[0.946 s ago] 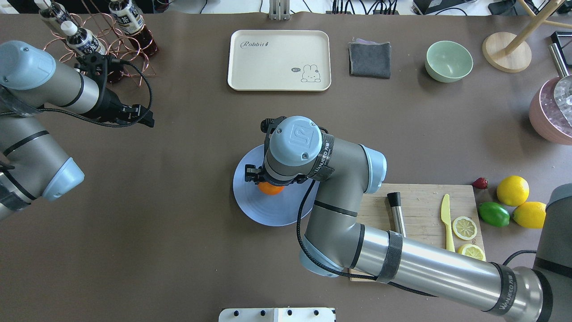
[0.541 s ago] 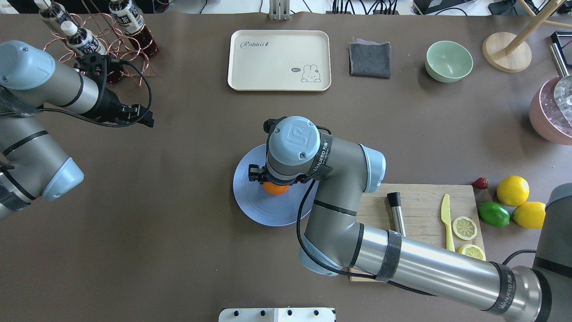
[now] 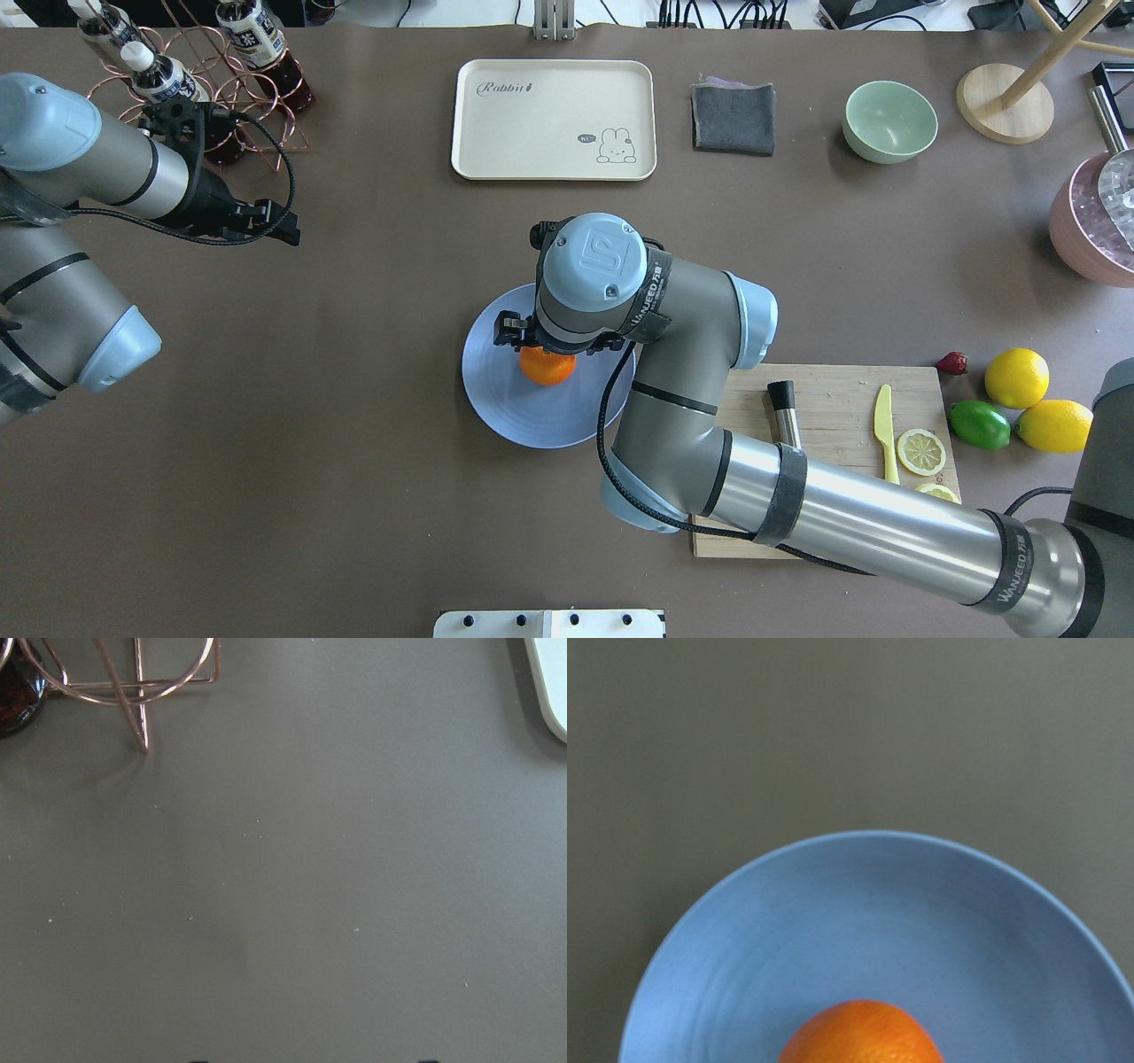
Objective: Pick orange to plate
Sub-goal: 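Release the orange onto the plate and lift the right gripper away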
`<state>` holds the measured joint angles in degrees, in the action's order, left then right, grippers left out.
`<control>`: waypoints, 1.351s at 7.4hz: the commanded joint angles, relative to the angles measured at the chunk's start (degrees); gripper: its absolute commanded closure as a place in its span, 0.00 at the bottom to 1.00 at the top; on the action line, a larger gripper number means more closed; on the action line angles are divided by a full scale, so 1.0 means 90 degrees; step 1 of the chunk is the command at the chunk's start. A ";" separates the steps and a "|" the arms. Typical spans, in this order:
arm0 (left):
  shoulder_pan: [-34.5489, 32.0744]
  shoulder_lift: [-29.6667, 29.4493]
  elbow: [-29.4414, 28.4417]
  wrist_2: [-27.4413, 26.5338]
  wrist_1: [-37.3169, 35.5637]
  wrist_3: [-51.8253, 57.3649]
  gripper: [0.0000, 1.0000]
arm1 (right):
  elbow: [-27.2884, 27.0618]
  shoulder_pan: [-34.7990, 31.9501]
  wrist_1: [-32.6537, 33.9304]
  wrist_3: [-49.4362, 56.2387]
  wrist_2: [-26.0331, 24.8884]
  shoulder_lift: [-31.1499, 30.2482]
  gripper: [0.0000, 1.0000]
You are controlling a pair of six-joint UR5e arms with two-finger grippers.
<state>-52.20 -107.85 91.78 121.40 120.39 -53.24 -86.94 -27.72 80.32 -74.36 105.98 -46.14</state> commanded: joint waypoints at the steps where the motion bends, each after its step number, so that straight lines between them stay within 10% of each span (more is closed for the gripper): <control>1: -0.1001 0.0370 0.0037 0.0890 -0.0086 0.0481 0.11 | -0.0735 -0.1015 0.0127 0.0426 0.0923 -0.0699 0.00; 5: -0.2440 0.1368 -0.0031 0.1638 -0.1222 0.3512 0.03 | -0.1453 -0.3495 0.0353 0.4423 0.2391 -0.3071 0.00; 8: -0.3485 0.1506 -0.0751 0.1609 -0.1893 0.4978 0.03 | 0.0200 -0.5537 0.0324 0.8008 0.3426 -0.3761 0.00; 10: -0.3663 0.1418 -0.1230 0.1589 -0.1389 0.5220 0.03 | 0.0461 -0.6010 0.0285 0.8350 0.3469 -0.4041 0.00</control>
<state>-84.13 -94.44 83.45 135.81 105.00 -7.91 -84.62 -78.82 83.23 -2.05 136.51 -80.69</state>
